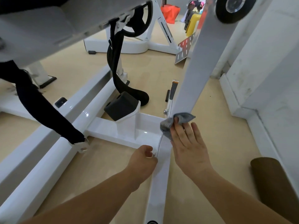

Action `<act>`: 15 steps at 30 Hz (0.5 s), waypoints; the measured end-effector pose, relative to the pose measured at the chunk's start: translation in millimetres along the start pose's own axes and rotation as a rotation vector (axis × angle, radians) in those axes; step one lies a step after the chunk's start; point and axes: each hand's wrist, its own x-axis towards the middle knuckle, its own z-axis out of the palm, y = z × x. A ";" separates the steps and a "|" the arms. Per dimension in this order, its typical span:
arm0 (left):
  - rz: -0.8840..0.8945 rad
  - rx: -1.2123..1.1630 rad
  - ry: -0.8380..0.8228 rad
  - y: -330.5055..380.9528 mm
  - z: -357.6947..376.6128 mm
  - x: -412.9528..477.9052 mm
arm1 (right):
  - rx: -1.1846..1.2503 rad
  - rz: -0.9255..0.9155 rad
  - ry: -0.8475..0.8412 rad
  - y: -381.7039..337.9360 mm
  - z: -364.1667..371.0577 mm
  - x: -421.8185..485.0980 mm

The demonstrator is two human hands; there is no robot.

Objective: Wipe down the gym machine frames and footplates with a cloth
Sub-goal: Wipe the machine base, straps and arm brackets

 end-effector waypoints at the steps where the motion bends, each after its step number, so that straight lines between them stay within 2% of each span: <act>1: 0.006 0.008 -0.008 -1.2 1.1 0.2 | 0.011 0.016 -0.033 -2.1 6.2 -9.5; 4: 0.007 0.006 -0.017 -4.4 1.6 2.7 | 0.207 0.181 -0.094 -24.6 18.6 -28.4; 7: -0.011 -0.040 0.003 -7.0 2.9 5.1 | 0.586 0.474 -0.136 -61.9 21.5 -29.5; 10: -0.037 -0.048 0.004 -11.6 2.3 7.1 | 0.690 0.684 -0.146 -86.4 18.8 -17.9; 13: -0.060 -0.034 0.001 -16.5 -2.2 9.1 | 0.614 0.715 -0.075 -90.8 21.2 -20.7; 15: -0.068 -0.025 0.005 -20.3 -5.5 9.6 | 0.529 0.577 -0.070 -88.6 26.7 -31.0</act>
